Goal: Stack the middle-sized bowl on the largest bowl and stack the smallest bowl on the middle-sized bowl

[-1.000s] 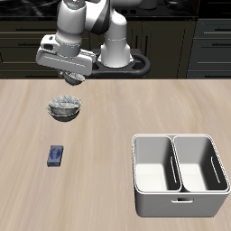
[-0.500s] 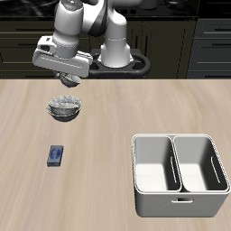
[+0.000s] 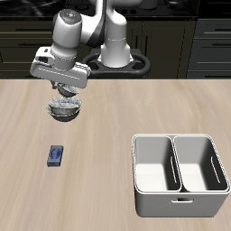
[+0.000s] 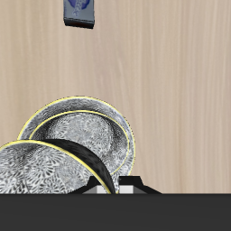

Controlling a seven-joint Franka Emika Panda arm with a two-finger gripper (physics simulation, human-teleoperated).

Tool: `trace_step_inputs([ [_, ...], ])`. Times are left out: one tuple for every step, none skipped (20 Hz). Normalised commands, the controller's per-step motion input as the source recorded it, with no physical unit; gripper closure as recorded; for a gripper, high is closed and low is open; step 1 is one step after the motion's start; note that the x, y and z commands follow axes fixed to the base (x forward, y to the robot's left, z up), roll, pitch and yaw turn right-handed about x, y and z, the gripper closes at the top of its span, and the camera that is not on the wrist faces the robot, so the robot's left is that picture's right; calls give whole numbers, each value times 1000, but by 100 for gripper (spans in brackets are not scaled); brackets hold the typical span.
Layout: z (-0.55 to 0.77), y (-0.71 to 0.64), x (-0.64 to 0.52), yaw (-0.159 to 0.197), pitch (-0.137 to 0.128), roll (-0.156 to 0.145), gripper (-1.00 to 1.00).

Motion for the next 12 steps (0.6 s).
trace_step_inputs([
  [-237, -6, 53, 2, 39, -25, 100],
  [-406, 25, 143, 23, 60, 31, 100],
  [-251, 84, 22, 9, 30, -15, 100],
  [-152, 72, -19, 3, 20, 16, 100],
  [-181, 69, -12, 7, 28, -13, 100],
  [-450, -37, 36, 73, 58, -79, 100],
  [-339, -6, 45, 117, 87, -102, 100],
  [-230, -60, -95, 44, 34, -248, 100],
  [-200, 94, -83, 152, 42, -25, -100],
  [-447, -2, 74, 48, 110, -40, -100],
  [-6, -2, -28, -6, -2, -21, -100],
  [65, 64, -32, 6, -17, 2, -100],
])
